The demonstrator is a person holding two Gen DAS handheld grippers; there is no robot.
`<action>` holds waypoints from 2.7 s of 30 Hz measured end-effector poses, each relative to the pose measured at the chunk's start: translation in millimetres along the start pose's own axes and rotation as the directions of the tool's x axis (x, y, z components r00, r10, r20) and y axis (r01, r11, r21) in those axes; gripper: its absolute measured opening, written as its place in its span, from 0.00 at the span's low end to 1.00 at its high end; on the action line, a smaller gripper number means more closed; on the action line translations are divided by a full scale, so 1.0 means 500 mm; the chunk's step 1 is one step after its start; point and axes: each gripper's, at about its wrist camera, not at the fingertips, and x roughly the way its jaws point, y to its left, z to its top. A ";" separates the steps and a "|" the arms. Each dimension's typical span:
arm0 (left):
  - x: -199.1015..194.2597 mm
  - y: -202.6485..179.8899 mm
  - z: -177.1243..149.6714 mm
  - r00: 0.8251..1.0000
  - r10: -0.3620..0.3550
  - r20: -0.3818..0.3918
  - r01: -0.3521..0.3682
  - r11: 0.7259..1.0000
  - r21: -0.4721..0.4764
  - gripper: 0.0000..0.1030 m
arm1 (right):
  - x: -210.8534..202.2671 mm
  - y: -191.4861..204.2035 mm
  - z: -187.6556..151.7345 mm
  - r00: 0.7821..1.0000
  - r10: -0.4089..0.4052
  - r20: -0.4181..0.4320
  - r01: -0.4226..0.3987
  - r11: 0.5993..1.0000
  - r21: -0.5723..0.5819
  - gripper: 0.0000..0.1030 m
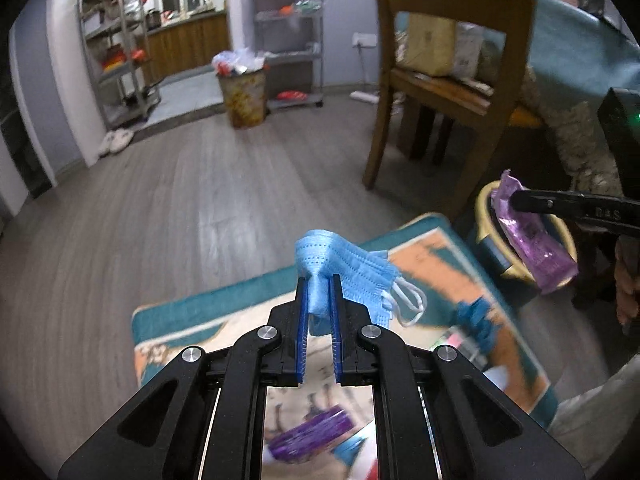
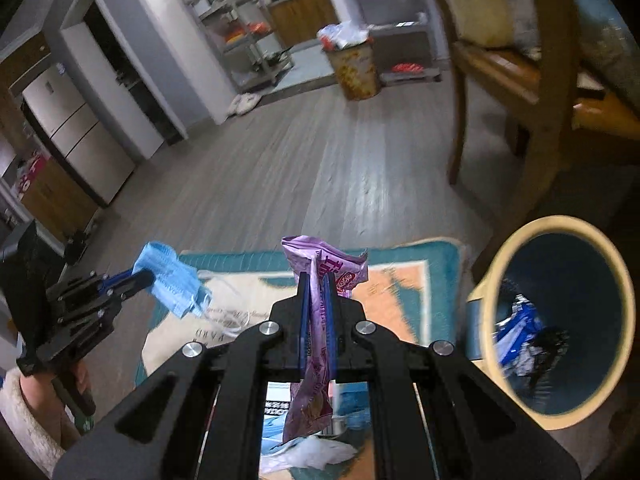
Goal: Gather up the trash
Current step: 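Carry the mask and pink wrapper over the wastebasket and open both grippers, then move both tools back over the remaining trash on the cushion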
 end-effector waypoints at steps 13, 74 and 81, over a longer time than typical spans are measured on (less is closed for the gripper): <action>0.034 -0.174 0.071 0.995 -0.088 0.039 0.084 0.990 0.114 0.11 | -0.169 -0.205 0.022 0.986 -0.094 0.136 0.073 0.986 0.149 0.06; 0.095 -0.354 0.077 0.988 -0.148 0.030 0.142 0.977 0.158 0.77 | -0.156 -0.335 -0.019 0.942 -0.314 0.121 0.288 0.938 0.193 0.93; -0.064 -0.190 0.020 0.996 -0.042 0.084 0.036 0.997 0.065 0.88 | -0.159 -0.202 -0.022 0.960 -0.234 0.153 0.214 0.967 0.136 0.94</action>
